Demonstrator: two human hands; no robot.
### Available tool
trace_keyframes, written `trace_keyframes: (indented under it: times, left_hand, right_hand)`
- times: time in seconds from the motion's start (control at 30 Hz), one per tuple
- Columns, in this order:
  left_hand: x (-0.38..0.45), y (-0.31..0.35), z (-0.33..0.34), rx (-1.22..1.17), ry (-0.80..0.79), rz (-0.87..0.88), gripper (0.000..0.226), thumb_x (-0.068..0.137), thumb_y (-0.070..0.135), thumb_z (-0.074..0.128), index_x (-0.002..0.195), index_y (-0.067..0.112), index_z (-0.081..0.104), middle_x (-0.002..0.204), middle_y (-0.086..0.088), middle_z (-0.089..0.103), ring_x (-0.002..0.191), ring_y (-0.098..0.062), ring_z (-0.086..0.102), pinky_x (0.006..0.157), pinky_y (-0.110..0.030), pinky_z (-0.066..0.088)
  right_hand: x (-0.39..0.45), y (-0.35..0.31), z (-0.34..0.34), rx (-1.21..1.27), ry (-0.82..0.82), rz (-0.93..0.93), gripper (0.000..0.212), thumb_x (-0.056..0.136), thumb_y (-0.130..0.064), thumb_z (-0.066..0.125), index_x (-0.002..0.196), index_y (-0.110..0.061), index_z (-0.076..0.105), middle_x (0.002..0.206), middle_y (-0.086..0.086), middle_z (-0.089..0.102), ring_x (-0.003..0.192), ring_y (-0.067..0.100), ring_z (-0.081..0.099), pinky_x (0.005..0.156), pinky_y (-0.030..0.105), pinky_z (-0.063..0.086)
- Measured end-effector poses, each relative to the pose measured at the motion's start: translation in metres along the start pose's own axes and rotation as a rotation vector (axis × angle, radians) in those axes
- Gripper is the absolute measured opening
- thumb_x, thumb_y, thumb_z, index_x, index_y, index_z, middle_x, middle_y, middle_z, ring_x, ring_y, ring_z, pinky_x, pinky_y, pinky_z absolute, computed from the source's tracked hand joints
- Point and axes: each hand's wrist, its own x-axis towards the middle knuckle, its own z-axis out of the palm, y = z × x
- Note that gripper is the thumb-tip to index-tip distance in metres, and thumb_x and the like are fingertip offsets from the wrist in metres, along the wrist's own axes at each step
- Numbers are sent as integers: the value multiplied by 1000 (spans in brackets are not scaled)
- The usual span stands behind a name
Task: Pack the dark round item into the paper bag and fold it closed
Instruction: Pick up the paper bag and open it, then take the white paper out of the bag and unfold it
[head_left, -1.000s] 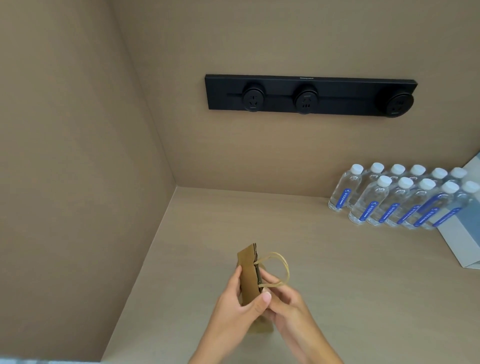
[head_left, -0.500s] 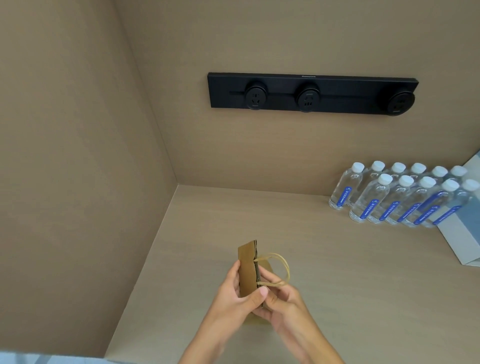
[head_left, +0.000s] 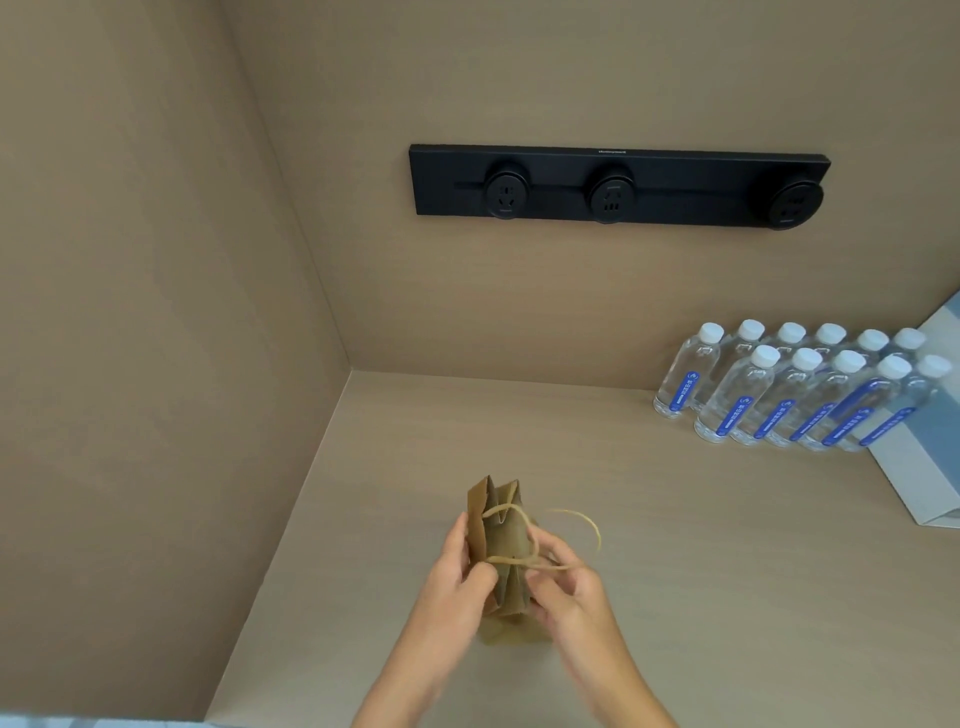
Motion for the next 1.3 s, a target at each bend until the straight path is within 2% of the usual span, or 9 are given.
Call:
trace_keyframes:
  times: [0.1, 0.2, 0.33, 0.6, 0.7, 0.83, 0.9, 1.07, 1.3]
  left_hand:
    - [-4, 8, 3, 318, 77, 60, 75, 82, 19, 43, 150, 38, 21, 109, 28, 62, 92, 18, 57, 75, 2, 40]
    - [-4, 12, 6, 505, 162, 98, 59, 81, 11, 46, 136, 31, 44, 88, 5, 68, 81, -18, 59, 63, -22, 44]
    - [3, 27, -13, 656, 316, 95, 26, 77, 4, 48, 57, 17, 39, 56, -4, 40, 68, -39, 41, 59, -38, 35]
    - [26, 61, -22, 904, 319, 116, 15, 82, 10, 41, 68, 15, 38, 67, -3, 39, 72, -37, 42, 60, -33, 33]
    - [30, 69, -12, 905, 338, 126, 15, 85, 13, 43, 71, 16, 42, 73, -6, 48, 73, -37, 45, 60, -34, 38]
    - [31, 64, 2, 718, 516, 250, 10, 85, 8, 52, 86, 18, 51, 74, -3, 58, 72, -36, 56, 63, -39, 46]
    - [32, 60, 8, 617, 522, 357, 21, 81, -5, 49, 83, 16, 47, 72, -1, 57, 68, -32, 53, 60, -42, 46]
    - [35, 49, 15, 556, 395, 475, 35, 80, -15, 43, 69, 14, 61, 105, 5, 58, 92, -19, 56, 69, -26, 42]
    - [20, 49, 19, 792, 208, 123, 33, 89, 41, 50, 118, 31, 59, 135, 12, 45, 113, -24, 57, 82, -29, 38]
  right_hand:
    - [3, -1, 5, -271, 115, -59, 58, 74, 6, 49, 120, -29, 55, 91, 5, 75, 63, 10, 68, 57, 19, 53]
    - [4, -7, 10, -323, 147, -35, 62, 79, 9, 49, 121, -36, 45, 84, 20, 61, 45, 20, 59, 43, 27, 52]
    - [-1, -22, 0, -408, 215, -102, 73, 76, 6, 46, 114, -55, 38, 65, 11, 39, 42, 21, 40, 37, 25, 41]
    - [-28, -41, -12, -841, 43, -40, 51, 71, -16, 51, 108, -51, 40, 62, -8, 45, 48, 5, 39, 49, 20, 36]
    - [-32, -48, -12, -1085, -17, 3, 42, 74, -40, 58, 112, -48, 41, 110, -12, 42, 94, 4, 51, 80, 22, 47]
    - [-30, -64, -24, -1365, -51, -164, 57, 67, -59, 59, 118, -35, 54, 154, -14, -15, 144, 12, -5, 108, 35, 26]
    - [-27, -71, -33, -1432, -121, -182, 53, 72, -54, 62, 121, -32, 56, 151, -20, -1, 145, 9, -8, 108, 33, 22]
    - [-19, -76, -40, -1118, -57, -248, 53, 77, 15, 41, 101, -21, 71, 112, -8, 62, 105, 18, 59, 88, 16, 43]
    - [-10, -79, -17, -1258, 188, -182, 13, 90, -32, 43, 82, -23, 40, 69, -5, 53, 69, 25, 52, 57, 36, 46]
